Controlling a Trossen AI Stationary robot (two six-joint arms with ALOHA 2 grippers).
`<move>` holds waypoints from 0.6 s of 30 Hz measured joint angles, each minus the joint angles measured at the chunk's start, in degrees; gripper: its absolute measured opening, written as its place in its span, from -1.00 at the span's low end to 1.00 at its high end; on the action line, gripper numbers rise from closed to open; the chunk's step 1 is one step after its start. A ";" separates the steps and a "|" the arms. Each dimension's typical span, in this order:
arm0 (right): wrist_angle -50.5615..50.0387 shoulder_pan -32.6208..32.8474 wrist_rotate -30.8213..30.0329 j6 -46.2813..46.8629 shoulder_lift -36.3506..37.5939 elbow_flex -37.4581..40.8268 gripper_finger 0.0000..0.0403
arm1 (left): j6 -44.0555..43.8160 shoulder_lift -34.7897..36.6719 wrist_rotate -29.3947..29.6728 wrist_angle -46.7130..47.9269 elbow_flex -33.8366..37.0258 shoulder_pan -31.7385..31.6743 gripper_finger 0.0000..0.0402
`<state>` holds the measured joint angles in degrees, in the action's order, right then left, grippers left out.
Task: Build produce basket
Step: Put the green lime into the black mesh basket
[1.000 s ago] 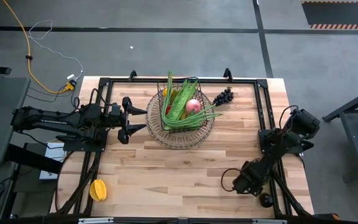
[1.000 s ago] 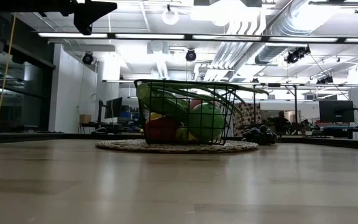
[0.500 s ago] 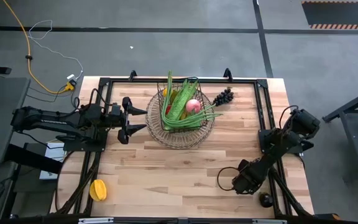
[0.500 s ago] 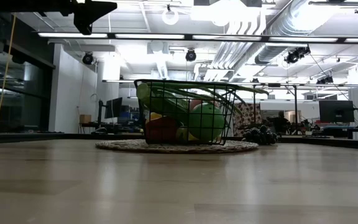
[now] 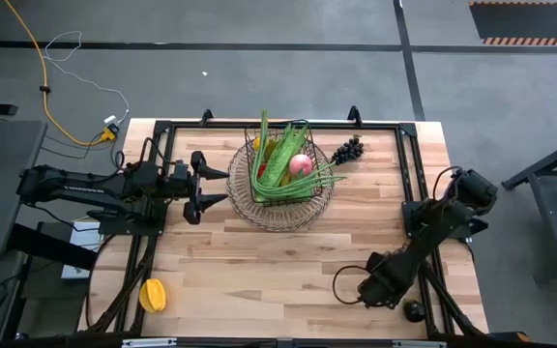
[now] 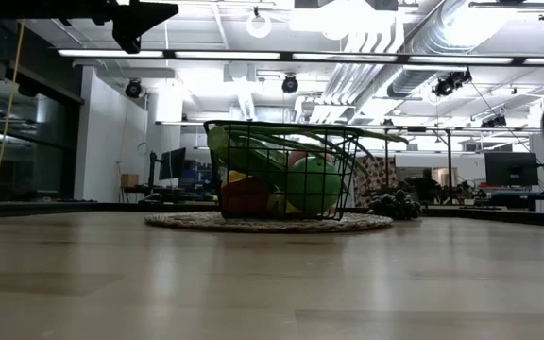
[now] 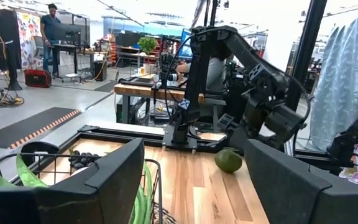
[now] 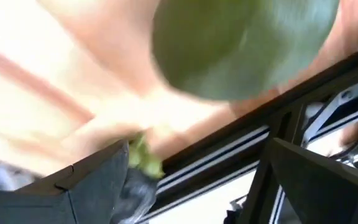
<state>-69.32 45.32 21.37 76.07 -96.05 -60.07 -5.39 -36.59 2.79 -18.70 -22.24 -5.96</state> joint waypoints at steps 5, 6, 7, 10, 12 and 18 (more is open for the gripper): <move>-1.27 0.00 -1.95 5.00 0.01 -3.89 0.86 | -0.40 -0.06 -0.22 0.00 0.00 0.00 0.33; -1.28 -0.06 -3.12 6.90 0.02 -4.10 0.86 | -0.42 -0.12 -0.22 0.00 0.00 0.00 0.33; -1.26 -0.07 -4.15 9.06 0.02 -4.11 0.86 | -0.42 -0.14 -0.22 0.02 0.00 0.00 0.33; -0.47 -0.30 -7.04 16.53 0.04 -3.92 0.86 | -0.04 -0.14 -0.22 0.00 0.00 0.01 0.33; -0.48 -0.76 -8.46 20.67 0.10 -3.91 0.86 | 0.31 -0.14 -0.22 0.00 0.00 0.01 0.33; -0.24 -1.09 -14.23 26.26 1.85 -3.89 0.86 | 0.45 -0.14 -0.22 -0.24 0.00 0.02 0.33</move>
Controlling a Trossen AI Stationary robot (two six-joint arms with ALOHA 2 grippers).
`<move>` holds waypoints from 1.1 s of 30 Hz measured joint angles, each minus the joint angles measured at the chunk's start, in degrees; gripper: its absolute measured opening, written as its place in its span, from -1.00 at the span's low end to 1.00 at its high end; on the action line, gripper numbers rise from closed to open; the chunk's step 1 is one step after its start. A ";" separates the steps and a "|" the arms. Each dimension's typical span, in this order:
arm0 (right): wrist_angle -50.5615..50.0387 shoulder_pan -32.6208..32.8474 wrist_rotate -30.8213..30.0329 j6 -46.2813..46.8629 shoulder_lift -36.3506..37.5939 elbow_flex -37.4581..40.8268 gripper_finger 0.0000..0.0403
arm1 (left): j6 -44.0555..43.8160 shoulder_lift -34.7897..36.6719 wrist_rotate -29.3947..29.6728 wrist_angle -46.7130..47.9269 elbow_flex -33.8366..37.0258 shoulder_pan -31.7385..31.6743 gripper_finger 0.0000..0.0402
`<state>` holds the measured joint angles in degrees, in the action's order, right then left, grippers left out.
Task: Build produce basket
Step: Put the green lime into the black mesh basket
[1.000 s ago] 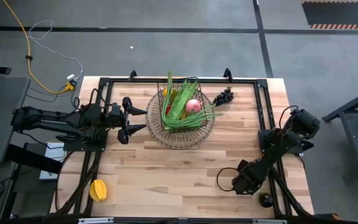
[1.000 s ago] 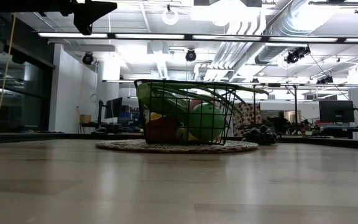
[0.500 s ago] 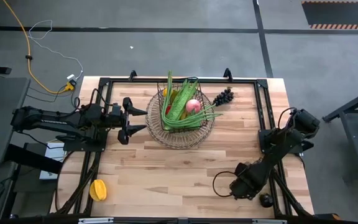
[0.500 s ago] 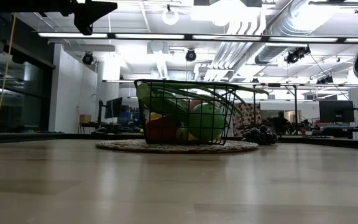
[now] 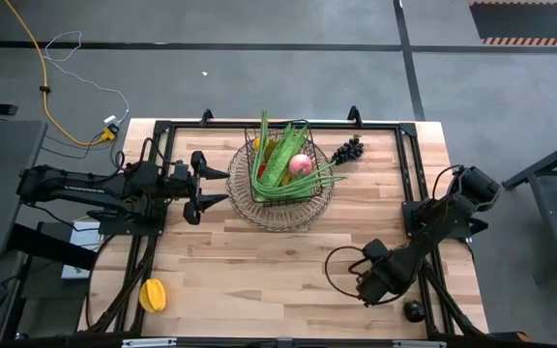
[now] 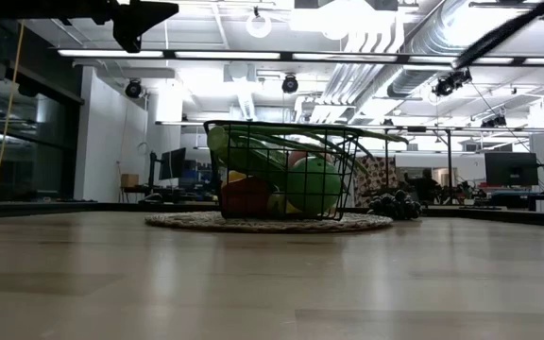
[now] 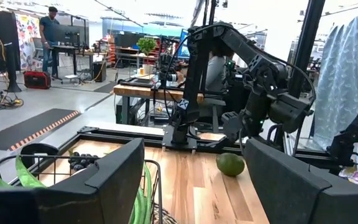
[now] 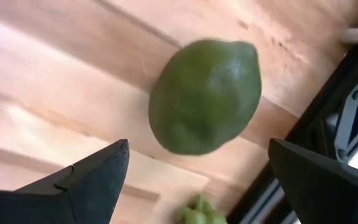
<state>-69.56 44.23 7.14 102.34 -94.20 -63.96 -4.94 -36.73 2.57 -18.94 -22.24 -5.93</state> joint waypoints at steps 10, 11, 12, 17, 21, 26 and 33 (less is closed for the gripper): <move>2.26 0.02 -4.73 10.94 0.27 2.50 0.86 | -0.77 -0.02 -0.47 -0.05 0.00 -0.02 0.33; 2.75 0.02 -4.76 11.63 0.27 3.38 0.86 | -0.81 -0.02 -0.70 -0.04 0.00 -0.02 0.33; 3.42 0.02 -4.83 12.36 0.27 4.32 0.86 | -0.85 -0.02 -0.88 -0.04 0.00 -0.02 0.33; 8.74 0.02 -6.07 15.32 0.27 9.31 0.86 | -0.85 -0.02 -1.01 -0.01 0.00 -0.02 0.33; 14.10 0.02 -7.61 16.42 0.25 13.48 0.86 | -0.85 -0.02 -1.01 0.00 0.00 -0.02 0.33; 18.35 0.07 -8.96 17.29 0.54 16.33 0.84 | -0.87 -0.02 -0.98 -0.02 0.00 -0.01 0.33; 13.90 0.02 -8.65 13.64 0.05 13.61 0.58 | -0.87 -0.02 -0.85 0.00 0.00 0.00 0.33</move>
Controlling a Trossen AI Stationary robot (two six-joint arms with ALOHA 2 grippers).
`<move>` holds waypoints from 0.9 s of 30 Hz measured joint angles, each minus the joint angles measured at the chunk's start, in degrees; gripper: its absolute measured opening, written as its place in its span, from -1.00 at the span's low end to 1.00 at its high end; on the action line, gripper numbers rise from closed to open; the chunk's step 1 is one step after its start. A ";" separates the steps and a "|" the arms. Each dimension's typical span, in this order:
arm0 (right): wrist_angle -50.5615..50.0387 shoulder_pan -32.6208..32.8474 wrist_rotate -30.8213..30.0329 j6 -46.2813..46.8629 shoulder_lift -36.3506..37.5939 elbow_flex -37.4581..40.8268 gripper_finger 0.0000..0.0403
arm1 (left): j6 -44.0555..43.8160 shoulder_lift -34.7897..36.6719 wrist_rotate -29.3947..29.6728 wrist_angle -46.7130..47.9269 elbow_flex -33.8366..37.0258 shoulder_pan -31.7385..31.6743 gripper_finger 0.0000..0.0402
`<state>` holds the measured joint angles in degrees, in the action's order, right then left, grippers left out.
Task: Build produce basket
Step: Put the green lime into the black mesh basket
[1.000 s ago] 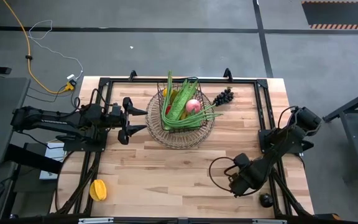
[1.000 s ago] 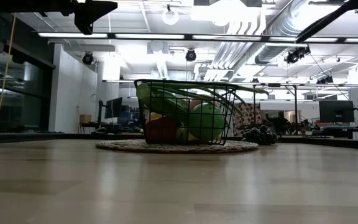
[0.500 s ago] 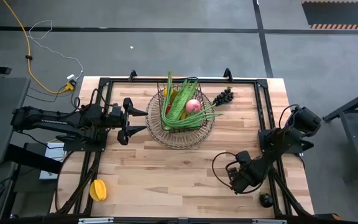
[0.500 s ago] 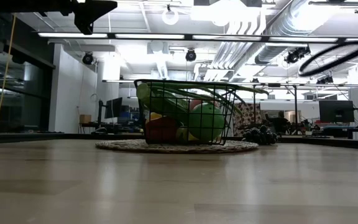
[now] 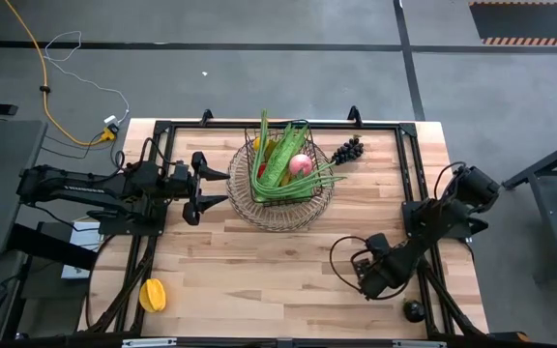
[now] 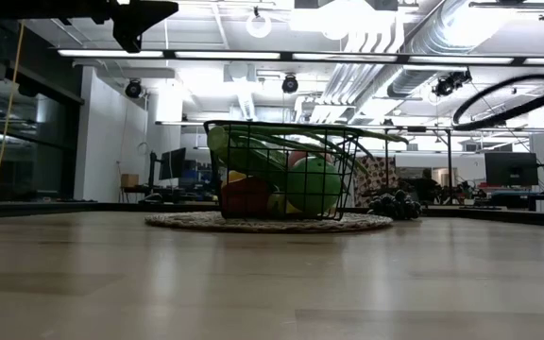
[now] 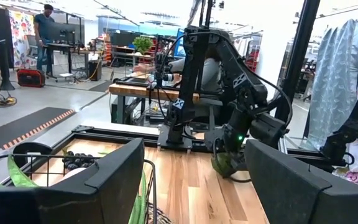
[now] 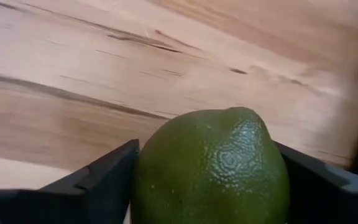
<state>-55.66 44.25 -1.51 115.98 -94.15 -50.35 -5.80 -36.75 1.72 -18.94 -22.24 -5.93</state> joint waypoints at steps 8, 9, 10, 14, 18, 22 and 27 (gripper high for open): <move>-7.44 -0.40 -0.73 -15.94 3.04 -8.35 0.33 | 0.00 0.01 0.01 -0.02 0.00 -0.02 0.33; -4.92 -0.90 -1.51 -18.77 4.20 -8.82 0.33 | 0.00 0.00 0.00 0.00 0.00 0.00 0.33; -1.49 -1.63 -2.02 -21.81 5.36 -8.91 0.33 | 0.00 0.00 0.00 -0.02 0.00 -0.02 0.33; 16.99 -6.24 -2.98 -39.93 7.63 -7.54 0.33 | -0.32 0.00 0.00 -0.01 0.00 -0.01 0.33; 35.96 -14.19 -3.24 -62.39 6.66 -5.50 0.33 | -1.53 0.00 0.00 0.00 0.00 -0.02 0.33; 47.26 -23.49 -7.34 -87.33 5.88 -5.30 0.33 | -1.53 0.00 0.00 0.21 0.00 -0.01 0.33; 63.74 -35.98 -5.65 -113.68 6.45 -5.30 0.35 | -1.09 0.00 0.00 0.24 0.00 -0.02 0.33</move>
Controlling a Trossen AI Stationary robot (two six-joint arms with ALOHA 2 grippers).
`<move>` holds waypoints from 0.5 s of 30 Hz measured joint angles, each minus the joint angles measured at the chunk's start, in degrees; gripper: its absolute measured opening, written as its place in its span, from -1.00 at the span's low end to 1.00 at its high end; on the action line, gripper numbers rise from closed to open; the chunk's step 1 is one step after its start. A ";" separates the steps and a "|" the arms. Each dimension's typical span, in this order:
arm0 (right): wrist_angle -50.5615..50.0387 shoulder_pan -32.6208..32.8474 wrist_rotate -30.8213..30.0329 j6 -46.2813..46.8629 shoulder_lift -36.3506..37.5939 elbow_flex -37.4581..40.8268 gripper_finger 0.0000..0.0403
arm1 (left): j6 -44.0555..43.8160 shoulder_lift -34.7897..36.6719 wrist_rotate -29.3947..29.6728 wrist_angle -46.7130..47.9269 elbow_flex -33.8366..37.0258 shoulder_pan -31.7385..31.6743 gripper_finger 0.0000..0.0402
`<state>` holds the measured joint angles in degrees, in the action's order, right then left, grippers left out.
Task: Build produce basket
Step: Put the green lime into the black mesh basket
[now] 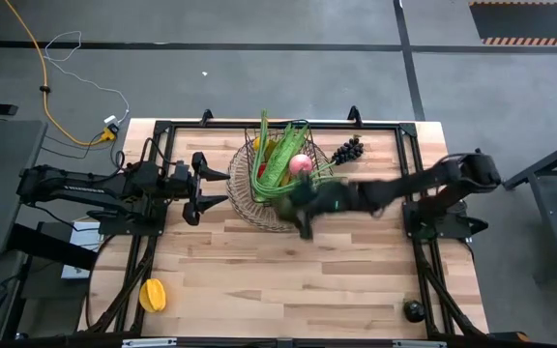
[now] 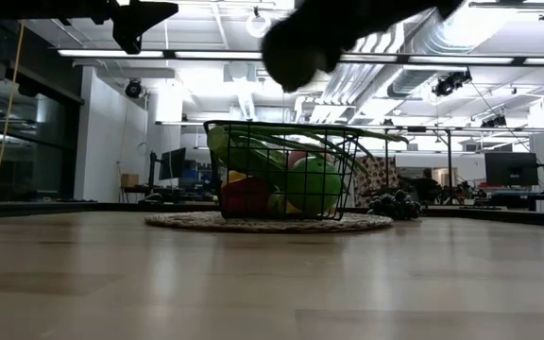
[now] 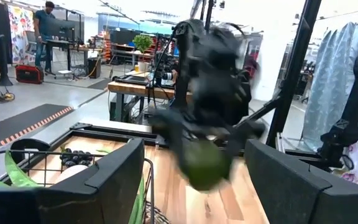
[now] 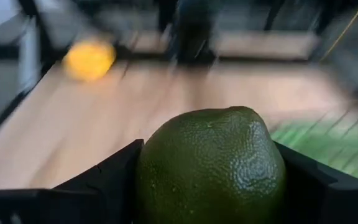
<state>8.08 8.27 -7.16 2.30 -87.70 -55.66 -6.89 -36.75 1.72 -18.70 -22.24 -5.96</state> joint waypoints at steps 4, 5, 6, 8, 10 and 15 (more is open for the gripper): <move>11.02 -9.34 5.73 -10.40 0.59 0.00 0.35 | 2.67 0.00 0.00 0.02 0.00 0.00 0.33; 12.92 -11.49 8.10 -11.23 0.59 0.00 0.35 | 3.29 0.00 0.02 0.06 0.00 0.01 0.33; 14.43 -13.46 10.35 -11.59 0.58 0.00 0.35 | 3.82 0.00 0.06 0.04 0.00 0.02 0.33; 17.20 -16.82 14.08 -11.74 0.00 -0.04 0.35 | 4.04 0.01 0.26 0.50 0.00 0.02 0.33; 17.03 -19.03 16.39 -12.43 -0.23 -0.02 0.35 | 4.09 0.00 0.45 0.96 0.00 0.02 0.33; 19.06 -20.64 17.16 -12.84 -1.05 0.02 0.35 | 4.05 0.00 2.69 0.94 0.00 0.02 0.33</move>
<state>27.14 -12.36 10.00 -10.55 -88.74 -55.64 -2.85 -36.75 4.41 -17.76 -22.24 -5.93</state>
